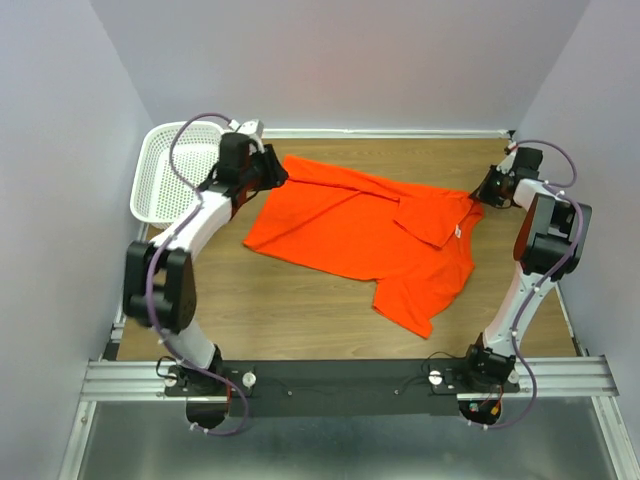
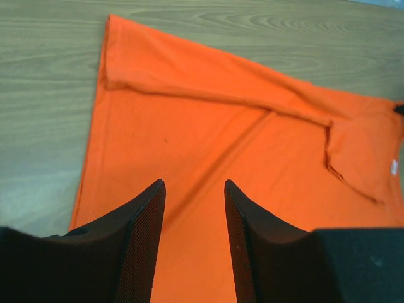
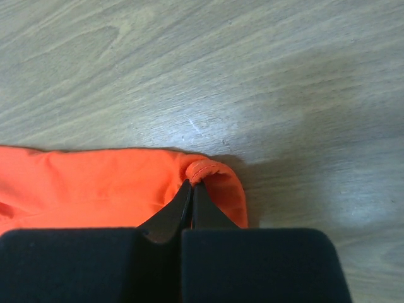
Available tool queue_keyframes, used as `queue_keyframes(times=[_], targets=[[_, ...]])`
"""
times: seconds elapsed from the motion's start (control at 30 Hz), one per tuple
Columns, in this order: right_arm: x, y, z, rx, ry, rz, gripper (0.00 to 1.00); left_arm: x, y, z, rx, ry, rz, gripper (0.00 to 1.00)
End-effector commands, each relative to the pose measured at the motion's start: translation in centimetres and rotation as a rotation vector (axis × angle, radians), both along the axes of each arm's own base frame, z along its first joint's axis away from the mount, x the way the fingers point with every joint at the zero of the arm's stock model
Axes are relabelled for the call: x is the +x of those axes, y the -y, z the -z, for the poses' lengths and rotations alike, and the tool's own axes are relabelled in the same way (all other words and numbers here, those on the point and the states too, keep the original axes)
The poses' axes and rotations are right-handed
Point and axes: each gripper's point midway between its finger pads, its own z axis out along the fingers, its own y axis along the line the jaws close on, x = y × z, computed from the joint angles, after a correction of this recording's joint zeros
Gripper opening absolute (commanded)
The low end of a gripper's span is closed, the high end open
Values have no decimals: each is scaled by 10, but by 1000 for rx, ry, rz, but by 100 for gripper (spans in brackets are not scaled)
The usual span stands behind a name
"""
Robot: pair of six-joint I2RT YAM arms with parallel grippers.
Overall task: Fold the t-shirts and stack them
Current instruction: Fold the tshirt
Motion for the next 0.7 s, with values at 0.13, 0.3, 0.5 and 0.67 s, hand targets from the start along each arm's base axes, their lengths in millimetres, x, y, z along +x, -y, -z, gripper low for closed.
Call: queue_keyframes(times=[0.13,0.3,0.5,0.67], targets=[[9,-3,4,26,21,-36,1,76,-16,82,65,-206,-240,52],[10,-4,2,32,26,-37,1,92,-14,105,81,-241,-243,52],[10,-6,2,40,25,-42,1,107,-9,126,69,-270,-251,52],[9,-7,1,42,27,-44,1,120,-4,135,48,-278,-254,52]])
